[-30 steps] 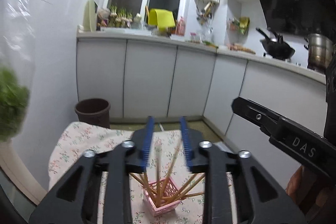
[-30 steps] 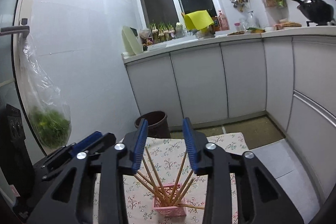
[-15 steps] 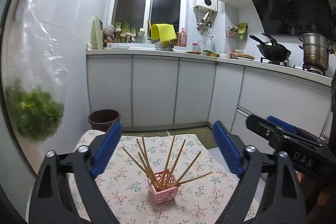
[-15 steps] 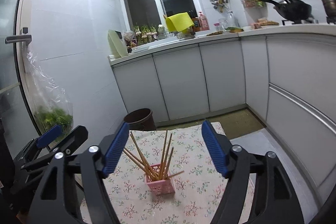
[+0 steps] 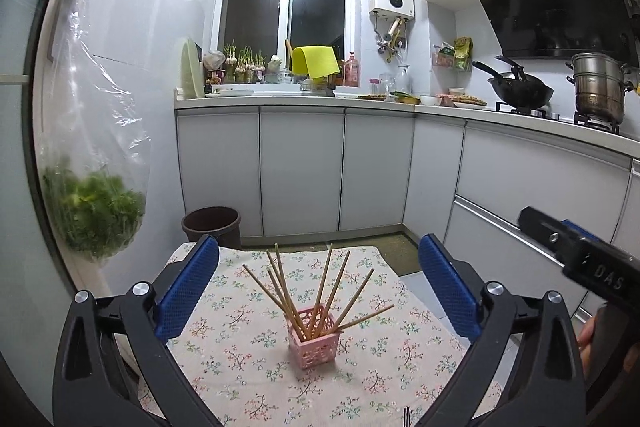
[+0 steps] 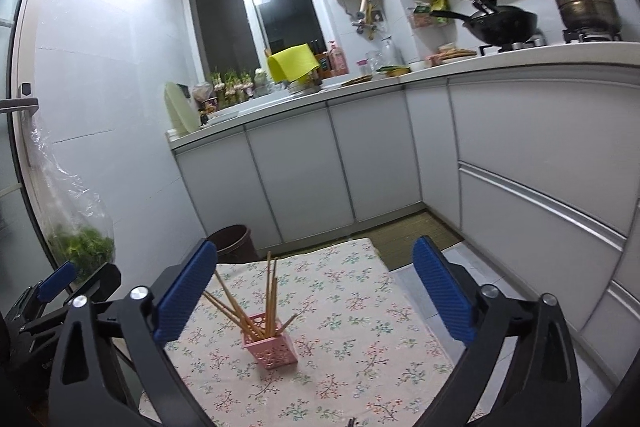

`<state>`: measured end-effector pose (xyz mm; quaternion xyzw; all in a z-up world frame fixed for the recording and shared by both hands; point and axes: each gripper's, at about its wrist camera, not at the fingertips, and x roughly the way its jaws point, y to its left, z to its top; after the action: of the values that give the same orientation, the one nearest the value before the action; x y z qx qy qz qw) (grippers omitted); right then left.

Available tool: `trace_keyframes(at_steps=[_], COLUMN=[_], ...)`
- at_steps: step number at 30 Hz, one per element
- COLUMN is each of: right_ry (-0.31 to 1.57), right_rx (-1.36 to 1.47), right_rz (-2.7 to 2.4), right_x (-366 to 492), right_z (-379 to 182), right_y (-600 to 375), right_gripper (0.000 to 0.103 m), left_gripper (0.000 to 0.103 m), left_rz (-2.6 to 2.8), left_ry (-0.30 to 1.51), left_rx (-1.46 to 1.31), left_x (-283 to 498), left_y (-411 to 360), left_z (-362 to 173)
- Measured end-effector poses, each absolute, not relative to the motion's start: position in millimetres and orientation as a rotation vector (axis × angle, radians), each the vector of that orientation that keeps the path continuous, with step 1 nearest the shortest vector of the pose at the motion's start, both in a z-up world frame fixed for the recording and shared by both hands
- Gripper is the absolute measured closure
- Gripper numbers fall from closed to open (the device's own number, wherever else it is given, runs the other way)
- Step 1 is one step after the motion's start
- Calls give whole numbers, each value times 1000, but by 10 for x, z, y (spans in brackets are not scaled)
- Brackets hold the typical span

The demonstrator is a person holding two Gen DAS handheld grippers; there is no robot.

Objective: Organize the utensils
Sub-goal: 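Move both tools down toward the black chopsticks on the cloth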

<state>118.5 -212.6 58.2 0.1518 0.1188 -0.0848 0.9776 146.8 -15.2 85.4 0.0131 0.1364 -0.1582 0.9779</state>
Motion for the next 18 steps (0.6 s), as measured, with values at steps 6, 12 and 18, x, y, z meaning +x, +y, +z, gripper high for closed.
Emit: trace_keyframes(at_steps=[6, 12, 18], right_ry=[355, 683, 1005], right_rx=[235, 271, 623], right_rz=[-252, -273, -260], right_x=[1112, 1030, 901], right_z=[414, -326, -1444], right_y=[-2142, -2405, -2900], right_gripper=[7, 7, 7], left_gripper=[7, 7, 7], left_rz=[-313, -438, -514], left_ry=[322, 687, 1075], left_rx=[77, 226, 321], left_x=[1383, 1568, 1736], left_y=[-235, -569, -986], left_z=[748, 128, -852])
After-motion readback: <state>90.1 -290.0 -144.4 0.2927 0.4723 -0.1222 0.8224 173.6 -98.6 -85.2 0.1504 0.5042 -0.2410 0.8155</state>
